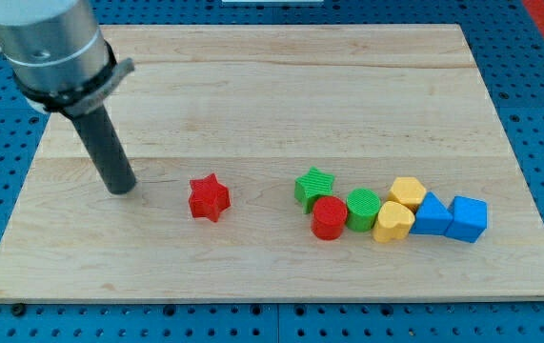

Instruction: Push the red star into a group of blocks

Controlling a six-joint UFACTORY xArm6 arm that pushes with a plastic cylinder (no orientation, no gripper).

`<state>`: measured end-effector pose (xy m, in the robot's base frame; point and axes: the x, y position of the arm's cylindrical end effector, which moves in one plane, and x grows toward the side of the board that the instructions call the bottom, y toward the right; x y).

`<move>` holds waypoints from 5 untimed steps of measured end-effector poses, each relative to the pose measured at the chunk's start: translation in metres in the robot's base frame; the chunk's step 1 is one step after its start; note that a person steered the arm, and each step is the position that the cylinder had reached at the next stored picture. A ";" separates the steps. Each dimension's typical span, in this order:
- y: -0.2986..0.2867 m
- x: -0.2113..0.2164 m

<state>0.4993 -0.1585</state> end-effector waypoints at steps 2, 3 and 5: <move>0.108 0.013; 0.158 0.013; 0.219 0.013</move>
